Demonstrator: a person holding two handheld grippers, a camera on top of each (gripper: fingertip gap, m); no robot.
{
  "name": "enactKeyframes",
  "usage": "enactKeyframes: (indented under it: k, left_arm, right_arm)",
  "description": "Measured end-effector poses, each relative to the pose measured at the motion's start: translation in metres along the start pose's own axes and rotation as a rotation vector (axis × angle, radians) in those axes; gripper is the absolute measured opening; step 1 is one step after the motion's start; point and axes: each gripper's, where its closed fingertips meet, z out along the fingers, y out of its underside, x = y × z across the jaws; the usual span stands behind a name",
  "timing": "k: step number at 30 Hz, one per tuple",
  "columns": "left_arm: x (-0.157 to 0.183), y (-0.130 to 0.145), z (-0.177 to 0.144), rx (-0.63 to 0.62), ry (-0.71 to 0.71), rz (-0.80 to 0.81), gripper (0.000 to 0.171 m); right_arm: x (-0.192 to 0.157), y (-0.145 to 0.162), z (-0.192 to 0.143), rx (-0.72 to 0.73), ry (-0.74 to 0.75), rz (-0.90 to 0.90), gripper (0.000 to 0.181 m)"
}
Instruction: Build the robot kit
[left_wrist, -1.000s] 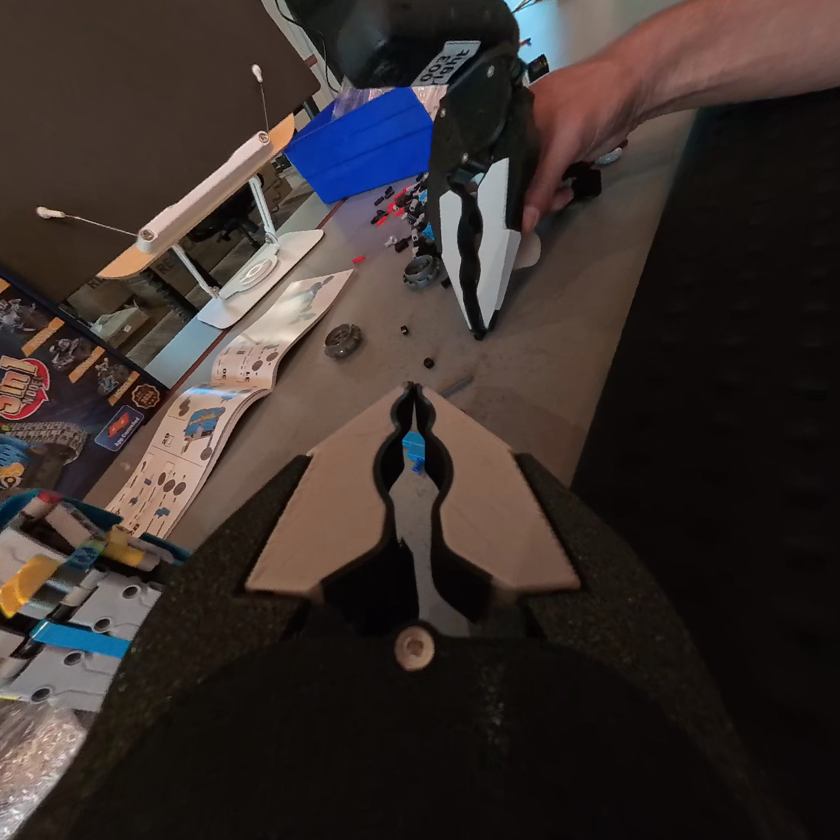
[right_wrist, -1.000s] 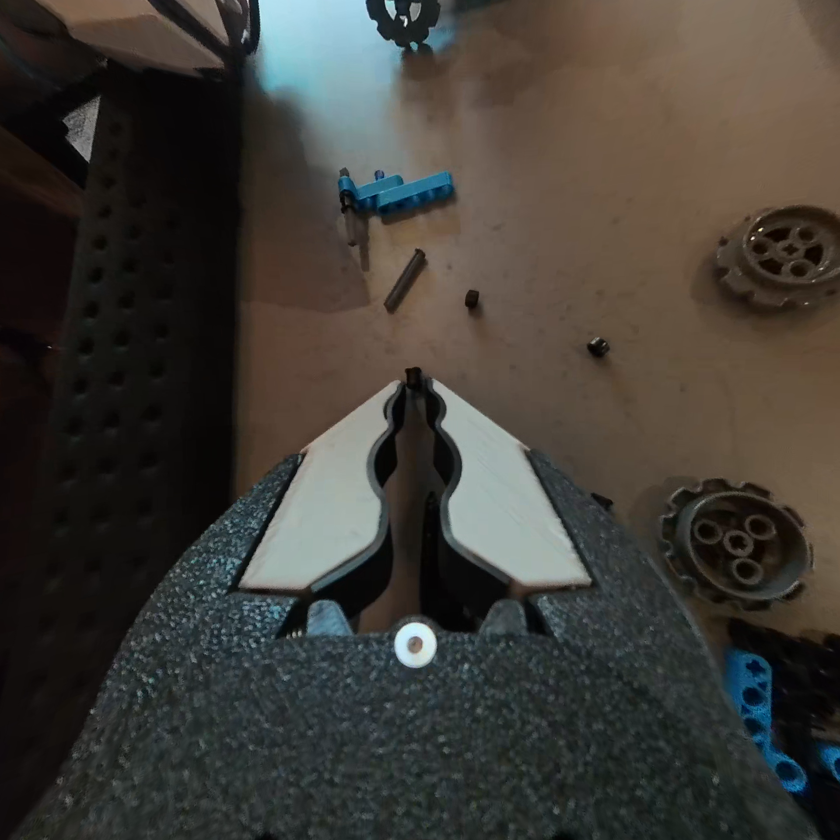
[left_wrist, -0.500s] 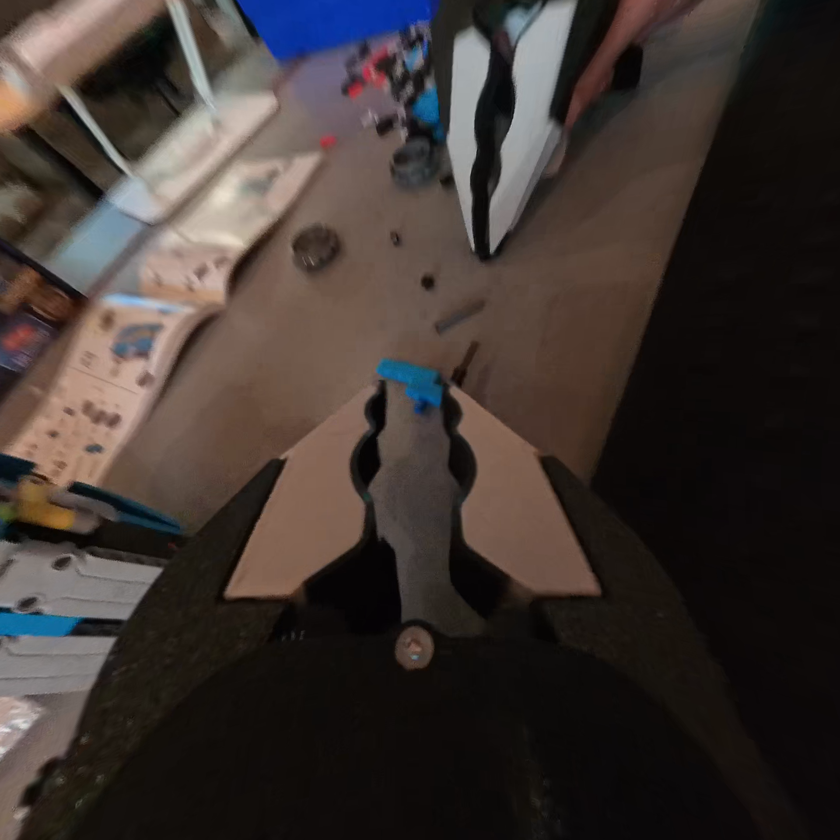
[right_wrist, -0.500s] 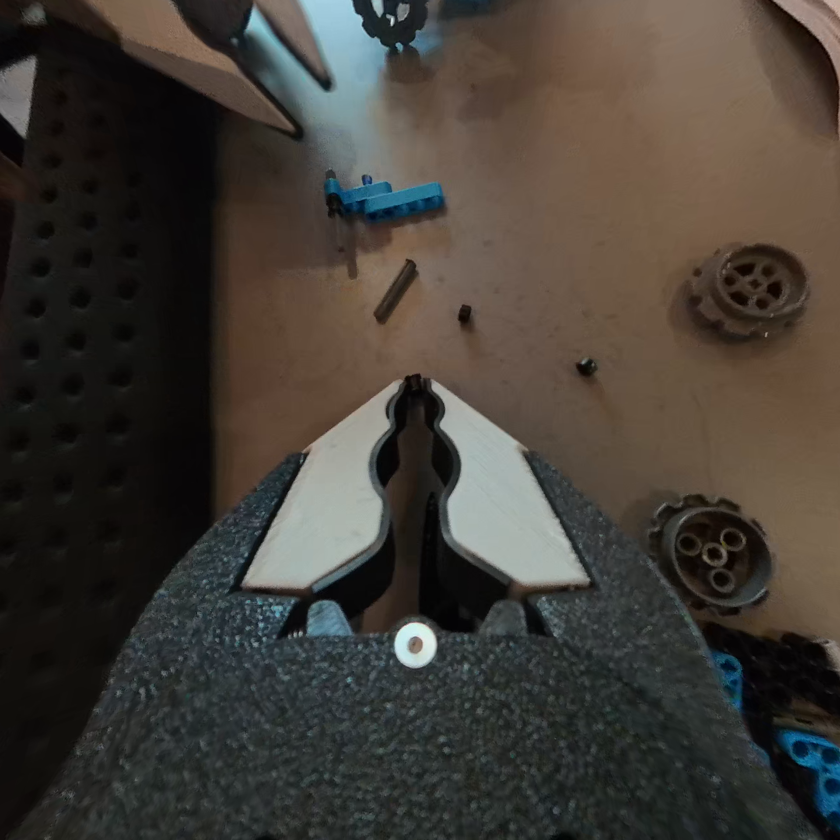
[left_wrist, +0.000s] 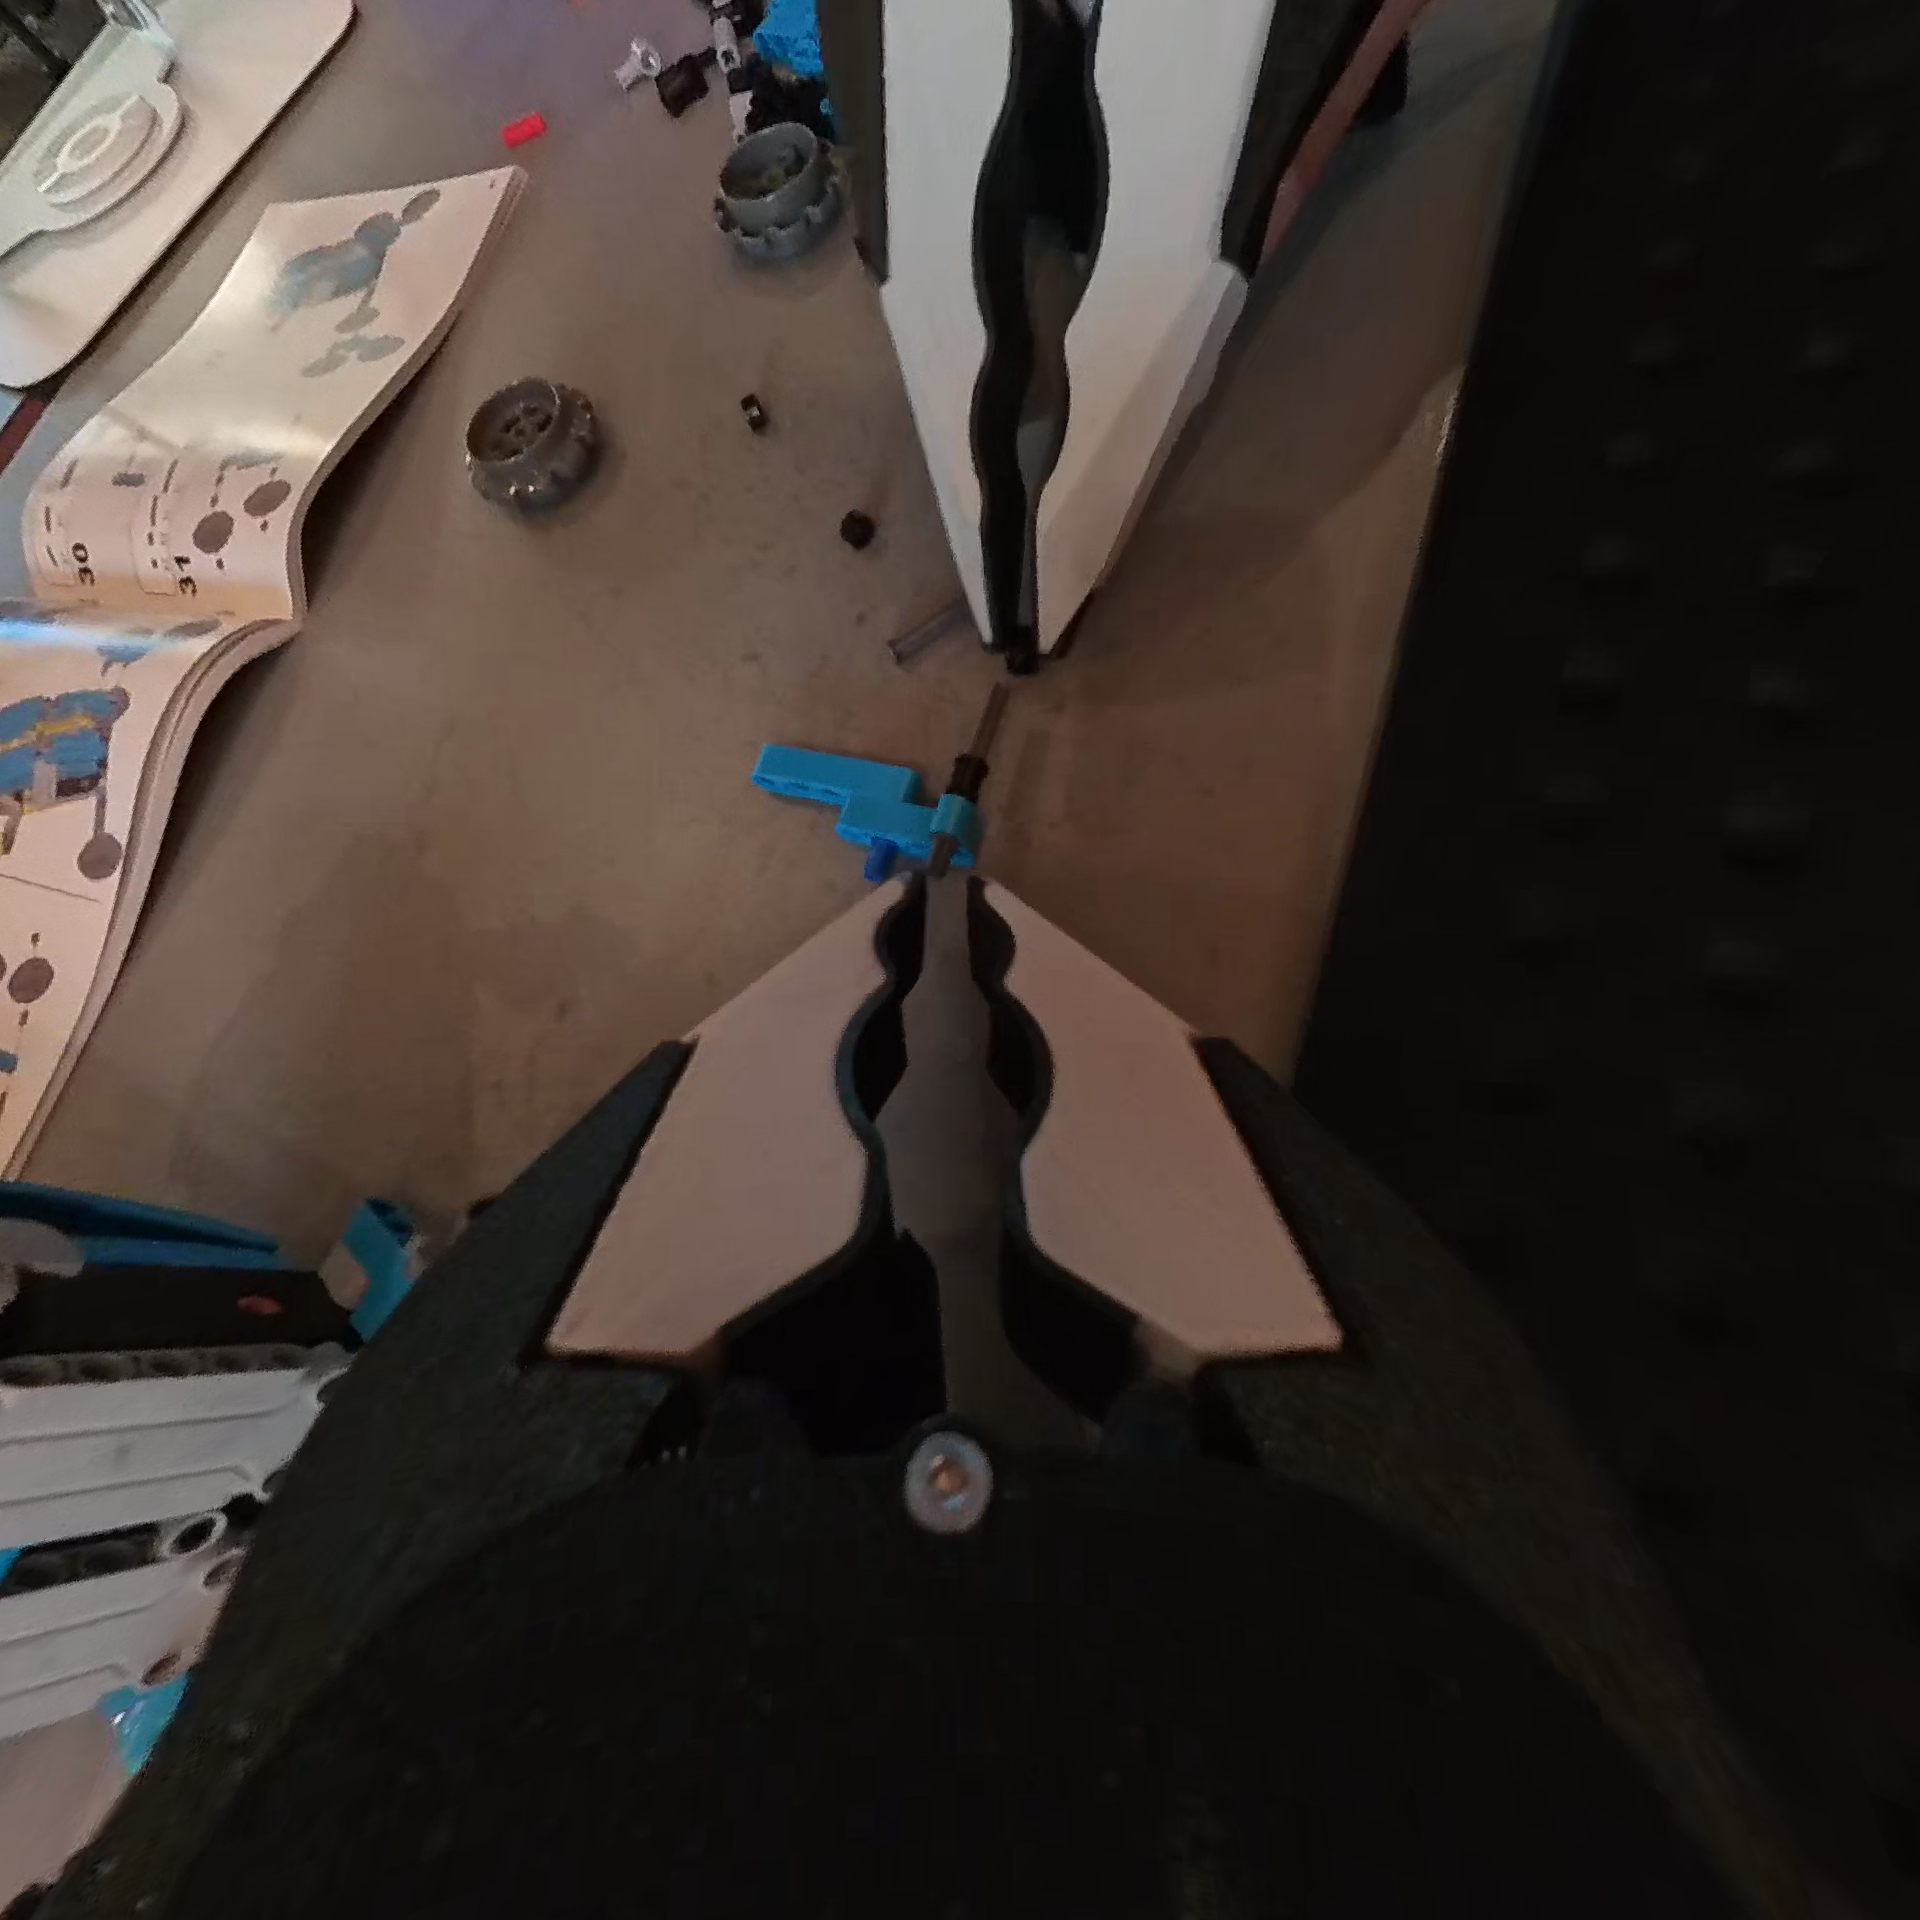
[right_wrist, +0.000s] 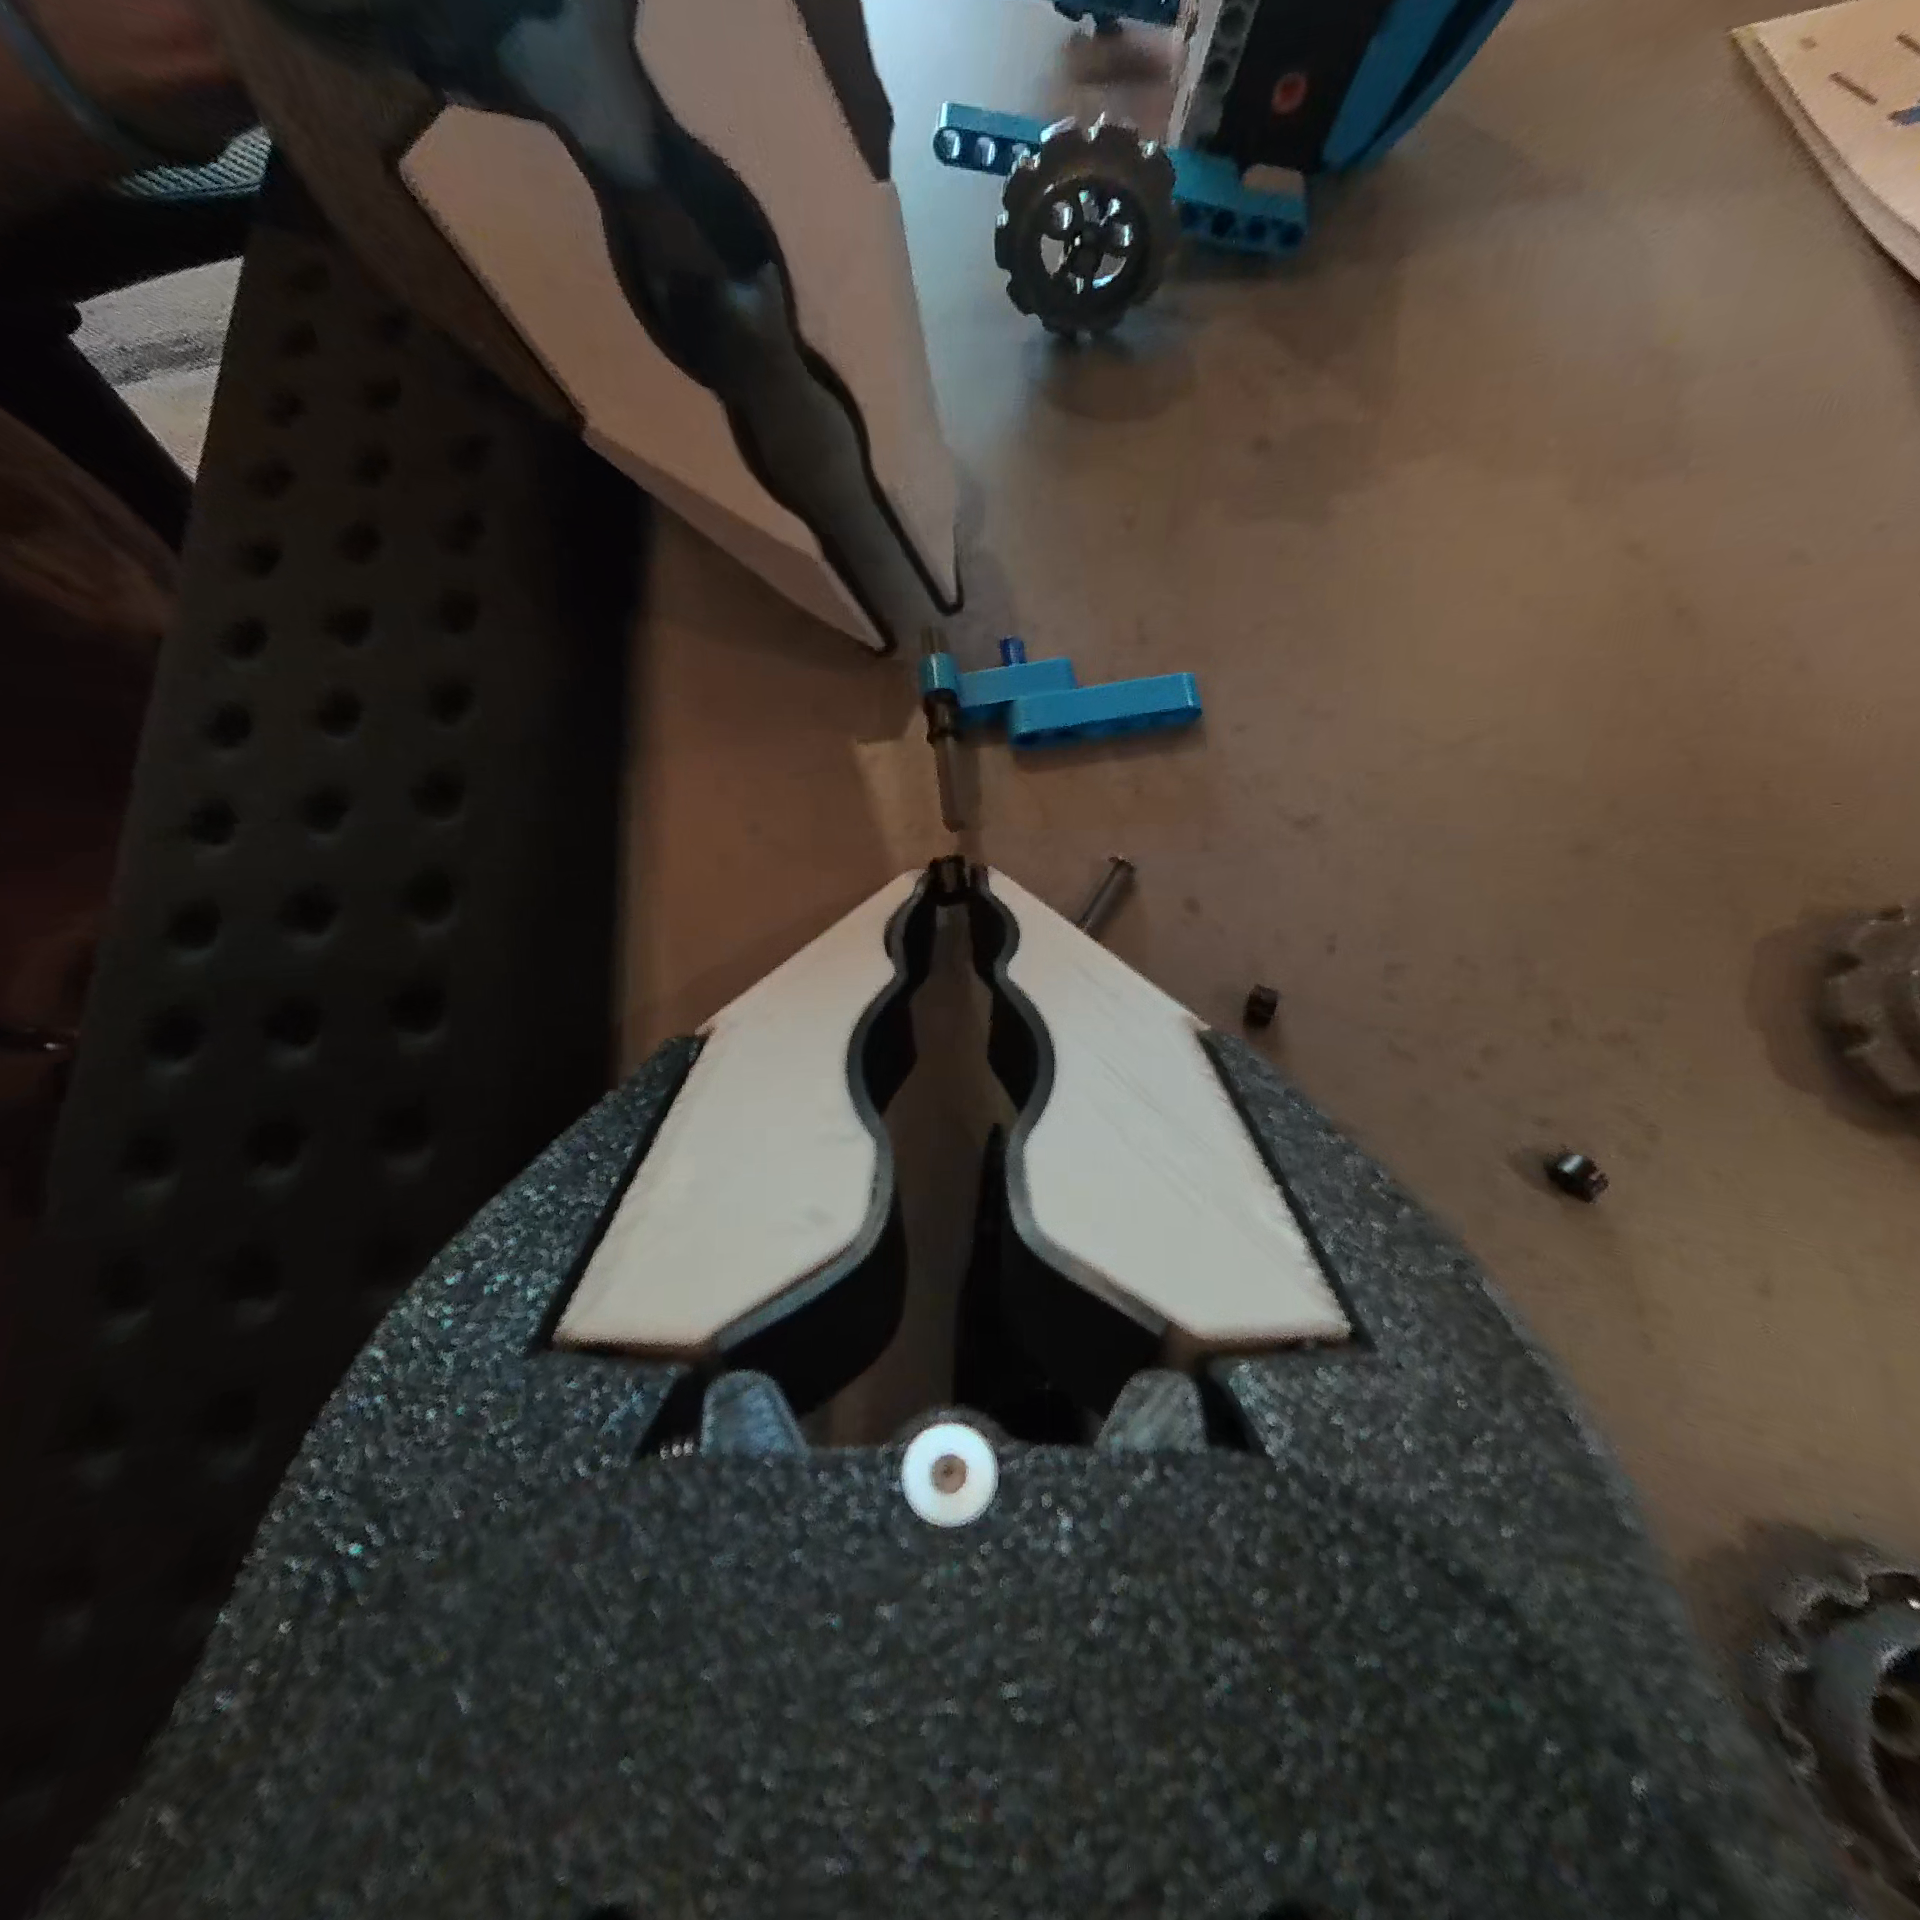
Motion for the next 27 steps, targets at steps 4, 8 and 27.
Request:
enactKeyframes:
  k: [4,8,27]
  left_arm:
    - [0.004,0.0,0.006,-0.023,0.015,0.023,0.0]
    - [0.002,0.001,0.006,-0.026,0.004,0.022,0.0]
    - [0.002,-0.008,0.0,0.04,0.102,-0.11,0.015]
  right_arm:
    - [0.004,-0.001,0.002,-0.004,0.009,0.007,0.007]
    - [0.007,0.001,0.004,-0.015,0.011,0.01,0.008]
    - [0.012,-0.005,-0.002,0.018,-0.057,-0.031,0.007]
